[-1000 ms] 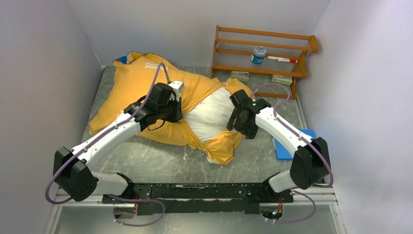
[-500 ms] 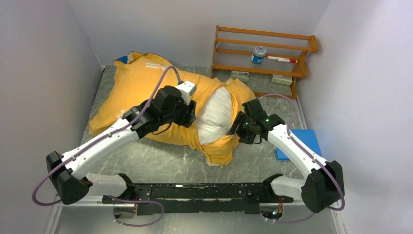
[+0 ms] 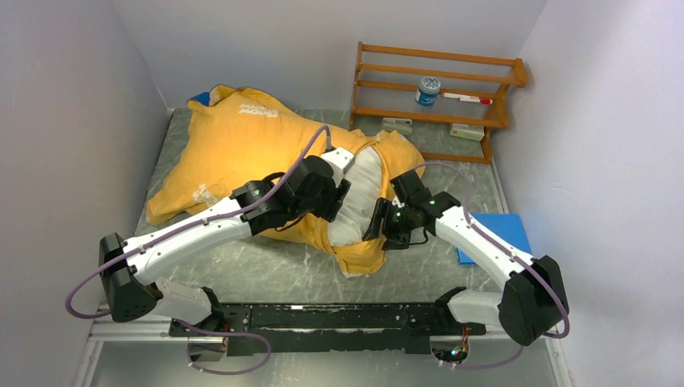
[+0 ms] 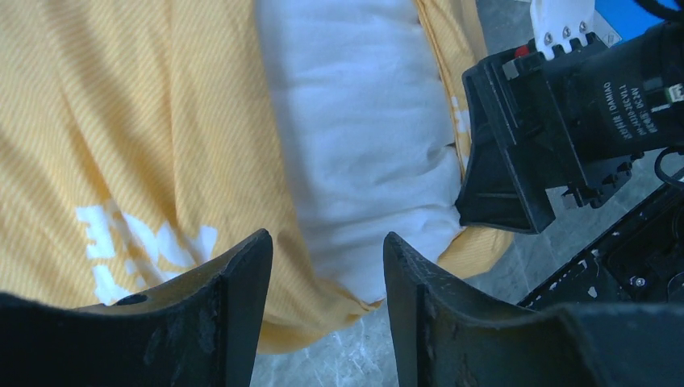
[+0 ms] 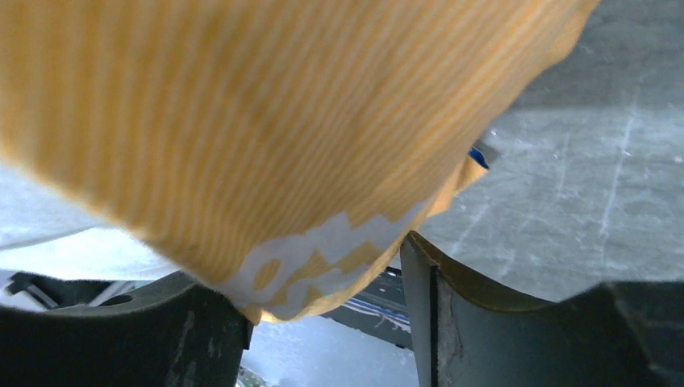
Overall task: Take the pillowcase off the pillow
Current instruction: Remove the pillow from the pillowcase.
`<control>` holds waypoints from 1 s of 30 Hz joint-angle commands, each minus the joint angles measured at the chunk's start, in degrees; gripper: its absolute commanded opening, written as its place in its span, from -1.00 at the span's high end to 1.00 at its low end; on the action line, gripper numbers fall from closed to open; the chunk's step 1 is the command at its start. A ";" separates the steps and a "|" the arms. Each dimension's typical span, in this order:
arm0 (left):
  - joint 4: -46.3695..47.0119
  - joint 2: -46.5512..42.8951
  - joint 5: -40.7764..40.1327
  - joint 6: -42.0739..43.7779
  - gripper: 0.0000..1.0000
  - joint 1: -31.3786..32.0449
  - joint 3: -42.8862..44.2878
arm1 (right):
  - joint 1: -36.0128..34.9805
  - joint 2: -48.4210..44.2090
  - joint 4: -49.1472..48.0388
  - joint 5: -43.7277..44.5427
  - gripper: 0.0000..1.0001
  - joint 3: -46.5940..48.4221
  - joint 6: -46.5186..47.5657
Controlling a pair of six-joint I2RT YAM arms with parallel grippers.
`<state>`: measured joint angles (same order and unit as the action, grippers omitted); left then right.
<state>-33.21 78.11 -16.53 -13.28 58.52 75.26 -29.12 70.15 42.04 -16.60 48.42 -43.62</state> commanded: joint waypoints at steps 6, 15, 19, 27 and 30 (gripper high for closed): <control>2.08 2.59 2.60 4.35 -0.16 4.24 2.67 | -2.47 -5.57 11.18 14.78 0.03 -6.93 -11.35; 5.85 8.19 3.69 17.35 -0.20 12.53 1.23 | -0.31 -10.17 -1.91 10.96 -0.10 -11.28 -15.30; 7.30 12.22 -1.85 24.77 -0.15 12.58 0.26 | 0.59 -8.10 -5.78 6.72 -0.07 -11.71 -14.96; 20.78 7.57 1.16 38.43 -0.70 10.90 -9.10 | 2.13 -9.14 -11.25 1.68 -0.07 -16.89 -17.11; 15.83 9.17 5.83 38.60 -0.94 7.04 -5.92 | 3.01 -9.82 -11.39 1.08 -0.07 -17.88 -16.99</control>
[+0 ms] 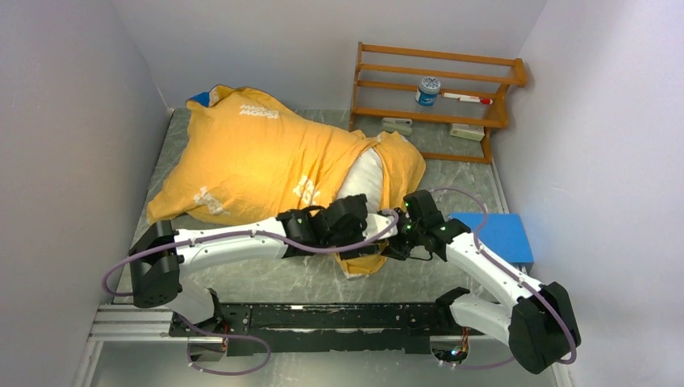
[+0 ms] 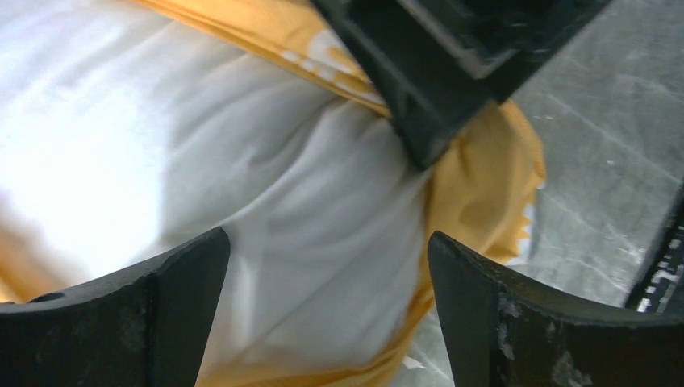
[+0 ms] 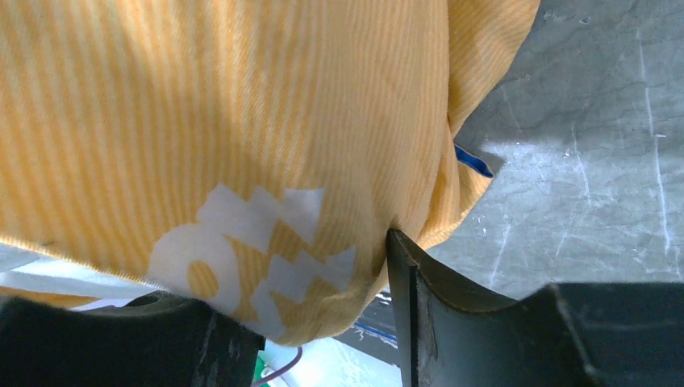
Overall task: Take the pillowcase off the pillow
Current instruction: Remove the pillow from the pillowcase.
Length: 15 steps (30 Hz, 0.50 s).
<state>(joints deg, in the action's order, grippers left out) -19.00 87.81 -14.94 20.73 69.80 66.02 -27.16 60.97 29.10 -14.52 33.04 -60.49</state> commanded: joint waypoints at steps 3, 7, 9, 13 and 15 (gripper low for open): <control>-0.11 0.99 5.31 7.95 -0.94 -5.42 3.88 | 2.03 -1.22 1.14 -2.03 -0.08 -3.09 0.17; -3.49 3.99 8.42 12.71 -0.94 -6.16 5.21 | 4.59 -1.67 -1.68 -6.70 -0.08 -5.08 -0.01; -6.00 6.10 10.22 13.74 -0.92 -6.25 6.54 | 5.96 -1.73 -3.42 -9.11 -0.08 -6.04 0.02; -9.87 9.78 13.97 12.94 -0.82 -6.25 9.28 | 8.01 -1.73 -3.39 -10.34 -0.08 -6.22 0.80; -10.97 12.20 10.20 12.47 -0.64 -6.29 10.31 | 9.09 -1.70 -2.83 -10.86 -0.08 -5.98 1.43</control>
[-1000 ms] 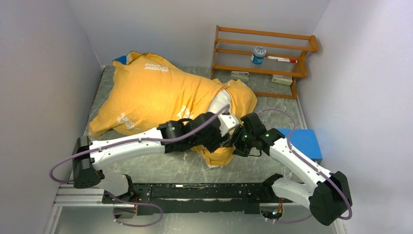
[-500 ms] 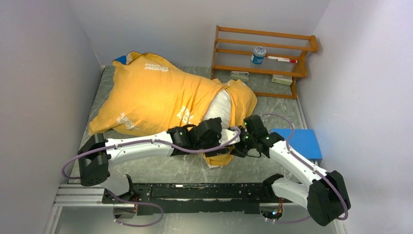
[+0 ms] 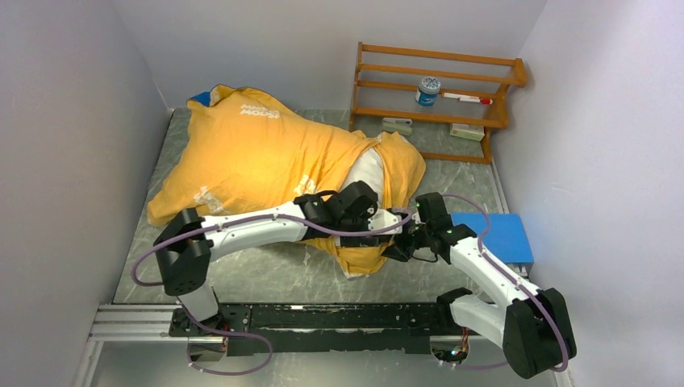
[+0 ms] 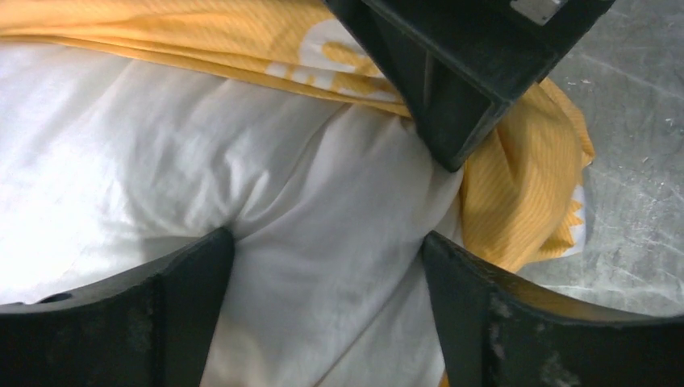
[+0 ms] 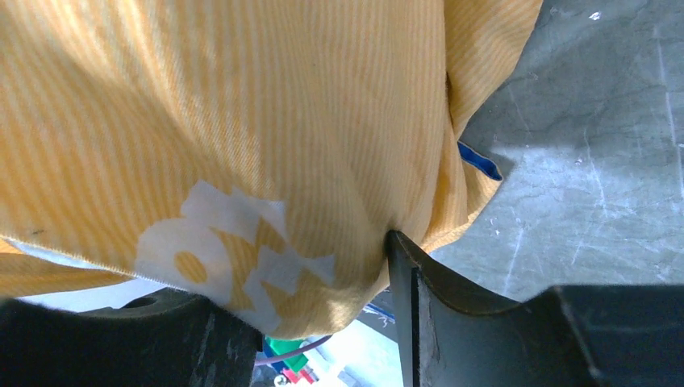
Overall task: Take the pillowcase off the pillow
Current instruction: Remove the pillow from the pillowcase.
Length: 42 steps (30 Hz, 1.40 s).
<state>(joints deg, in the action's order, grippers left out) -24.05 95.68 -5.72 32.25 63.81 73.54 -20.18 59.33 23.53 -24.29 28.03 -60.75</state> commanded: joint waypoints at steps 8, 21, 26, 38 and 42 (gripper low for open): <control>0.83 6.05 -8.47 -2.96 0.59 -2.70 -0.04 | 5.98 -0.20 1.24 -4.98 -0.09 -3.05 2.18; 3.37 2.59 -14.76 -8.25 0.91 -3.82 -1.54 | 6.35 6.99 11.55 -1.91 0.40 3.18 12.33; -0.10 6.13 -19.38 -12.52 0.91 -6.82 2.65 | 6.31 1.17 17.11 0.84 0.24 5.40 14.10; -0.13 5.46 -20.58 -17.00 0.91 -7.63 2.64 | 6.23 4.35 17.36 1.82 1.00 6.39 15.97; -1.99 3.54 -18.72 -19.40 0.91 -10.00 3.05 | 6.26 3.67 20.20 9.16 1.00 6.80 14.80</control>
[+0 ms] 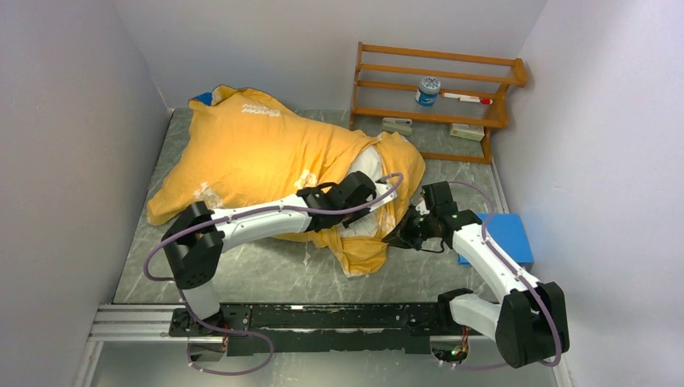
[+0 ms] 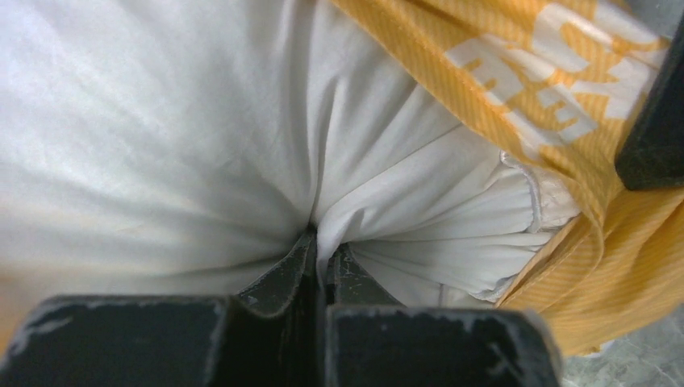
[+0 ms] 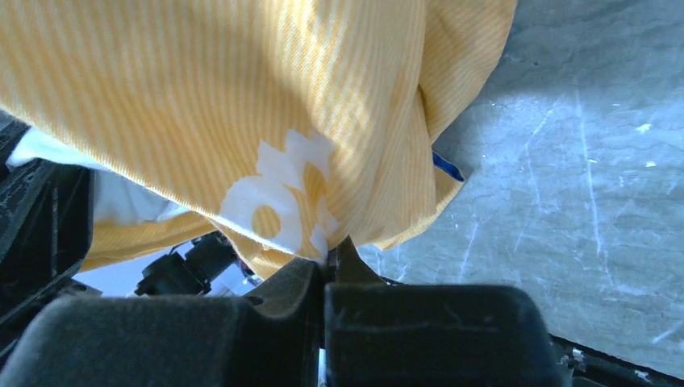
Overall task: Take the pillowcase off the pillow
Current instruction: Remove the pillow from the pillowcase.
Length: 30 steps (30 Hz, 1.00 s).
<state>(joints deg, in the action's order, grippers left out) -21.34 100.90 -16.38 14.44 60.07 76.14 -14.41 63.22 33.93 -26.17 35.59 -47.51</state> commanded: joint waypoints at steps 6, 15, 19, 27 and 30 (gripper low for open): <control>-4.02 -9.04 -3.65 -3.99 0.91 -7.96 -1.33 | 0.95 1.62 0.03 9.38 1.00 -7.31 -7.67; -4.85 -14.75 0.97 -4.51 0.91 -8.39 -4.62 | 0.97 6.35 -5.48 14.61 1.00 -4.58 -8.14; -2.23 -15.52 16.96 -1.14 0.72 -7.02 -5.27 | -0.46 8.97 -10.08 7.54 1.00 -2.60 -3.17; 1.72 -9.50 11.95 6.23 -0.95 4.16 -3.15 | -0.80 8.25 -11.78 4.37 1.00 -4.17 -2.56; 1.13 -7.71 11.68 8.54 -0.96 4.31 -2.89 | -0.84 7.49 -12.91 2.99 1.00 -5.65 -3.47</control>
<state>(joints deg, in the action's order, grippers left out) -21.65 90.67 -2.96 18.28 64.69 71.00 -15.40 71.50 21.63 -24.51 32.45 -51.64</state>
